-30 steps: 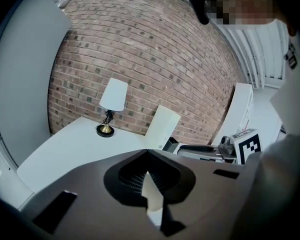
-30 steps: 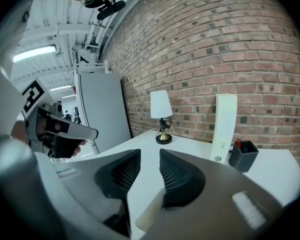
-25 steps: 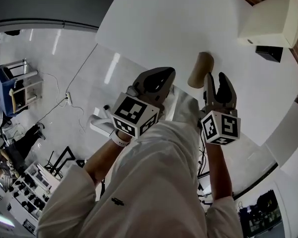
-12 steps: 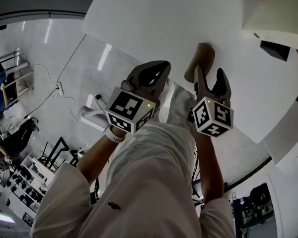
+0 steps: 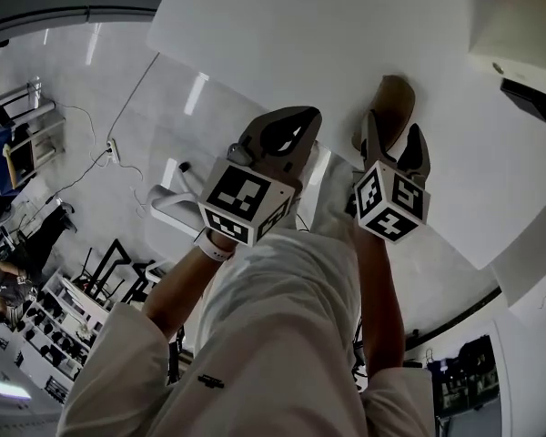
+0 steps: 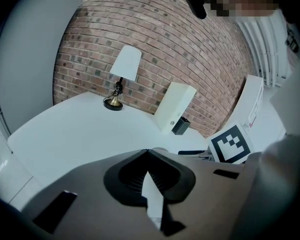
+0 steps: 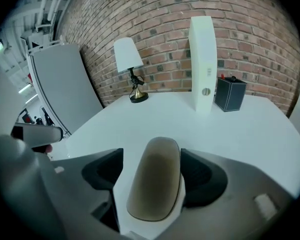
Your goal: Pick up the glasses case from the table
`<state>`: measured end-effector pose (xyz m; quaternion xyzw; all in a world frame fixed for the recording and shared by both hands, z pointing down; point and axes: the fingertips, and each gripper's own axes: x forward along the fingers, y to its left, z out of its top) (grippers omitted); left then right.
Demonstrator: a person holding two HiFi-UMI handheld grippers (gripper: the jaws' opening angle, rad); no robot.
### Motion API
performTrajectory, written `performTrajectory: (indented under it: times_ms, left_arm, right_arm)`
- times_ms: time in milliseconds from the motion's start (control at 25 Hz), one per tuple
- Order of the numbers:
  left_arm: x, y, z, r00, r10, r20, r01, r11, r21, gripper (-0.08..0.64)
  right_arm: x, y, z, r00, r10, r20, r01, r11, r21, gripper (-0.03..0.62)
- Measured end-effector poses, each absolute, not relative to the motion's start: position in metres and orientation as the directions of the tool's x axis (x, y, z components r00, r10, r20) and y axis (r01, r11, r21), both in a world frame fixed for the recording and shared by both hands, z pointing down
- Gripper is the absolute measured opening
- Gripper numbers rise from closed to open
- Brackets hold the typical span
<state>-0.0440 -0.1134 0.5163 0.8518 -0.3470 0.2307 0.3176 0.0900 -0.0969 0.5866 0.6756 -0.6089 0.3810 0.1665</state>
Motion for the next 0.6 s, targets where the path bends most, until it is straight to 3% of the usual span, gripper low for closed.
performTrajectory:
  times_ms: [320,600]
  left_arm:
    - [-0.051,-0.119,0.533,0.655,-0.439,0.615,-0.741,-0.536,0.406,0.006]
    - [-0.055,-0.118,0.546,0.641,-0.433,0.633,-0.753,-0.515,0.410,0.006]
  right_arm:
    - [0.089,-0.100,0.613,0.038,-0.633,0.773,-0.946,-0.273,-0.177,0.364]
    - [0.086,-0.098,0.625,0.146,-0.571,0.808,-0.964,-0.265,-0.014,0.367]
